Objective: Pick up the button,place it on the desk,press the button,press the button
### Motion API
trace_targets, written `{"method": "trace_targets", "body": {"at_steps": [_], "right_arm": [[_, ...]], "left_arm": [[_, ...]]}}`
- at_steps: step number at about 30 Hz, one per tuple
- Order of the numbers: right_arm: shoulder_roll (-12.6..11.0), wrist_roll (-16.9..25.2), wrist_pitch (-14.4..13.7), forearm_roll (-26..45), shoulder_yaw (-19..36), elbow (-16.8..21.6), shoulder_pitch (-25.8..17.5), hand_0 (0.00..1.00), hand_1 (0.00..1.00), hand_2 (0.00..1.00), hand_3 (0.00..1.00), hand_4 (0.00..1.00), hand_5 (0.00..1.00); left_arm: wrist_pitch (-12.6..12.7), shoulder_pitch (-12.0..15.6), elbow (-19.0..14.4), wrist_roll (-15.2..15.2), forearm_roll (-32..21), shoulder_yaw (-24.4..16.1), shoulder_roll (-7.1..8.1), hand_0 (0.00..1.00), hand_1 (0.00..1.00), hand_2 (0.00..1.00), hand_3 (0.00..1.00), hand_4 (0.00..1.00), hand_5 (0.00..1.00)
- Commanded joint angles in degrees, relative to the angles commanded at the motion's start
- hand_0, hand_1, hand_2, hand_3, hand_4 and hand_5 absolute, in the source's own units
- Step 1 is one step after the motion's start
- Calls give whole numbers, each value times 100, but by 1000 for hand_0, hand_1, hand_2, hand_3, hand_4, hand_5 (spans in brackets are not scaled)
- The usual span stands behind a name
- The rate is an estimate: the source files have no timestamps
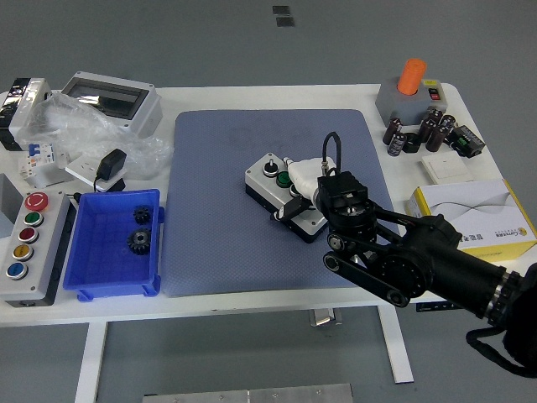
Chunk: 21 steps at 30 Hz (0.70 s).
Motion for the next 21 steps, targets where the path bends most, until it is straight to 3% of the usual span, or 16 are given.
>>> {"method": "trace_targets", "body": {"at_steps": [4,5,10,11,16,17,21], "right_arm": [[4,0,-21,-46,-14,3,-11,192,508,553,756,859,324],[4,0,-26,-58,-20,3,-14,310,470,512,471,878,362],[6,0,-162,-141,-89,-21,-55,310,470,512,471,878,362],[4,0,-195,-148,-108,-22,-67,312,406,433,383,818,330],[-44,0,-239,-168,-205,83,-102,312,406,433,383,818,330],[-62,0,-252,-166,-220,123,-102,379,384,350,306,533,267],[-152,0,-319,-234,-275,317,-91,379,384,350,306,533,267]], "left_arm": [[-6,-6,2,-43,-58,59,1,630,632,577,569,526,114],[-9,-7,2,-62,-87,86,1,630,632,577,569,526,114],[-27,-14,4,-196,-303,302,-9,630,632,577,569,526,114],[-31,-14,4,-218,-341,339,-11,630,632,577,569,526,114],[-34,-2,5,-315,-514,494,-16,630,632,577,569,526,114],[-33,2,5,-332,-547,521,-16,630,632,577,569,526,114],[-22,11,8,-402,-692,647,-16,630,632,577,569,526,114]]}}
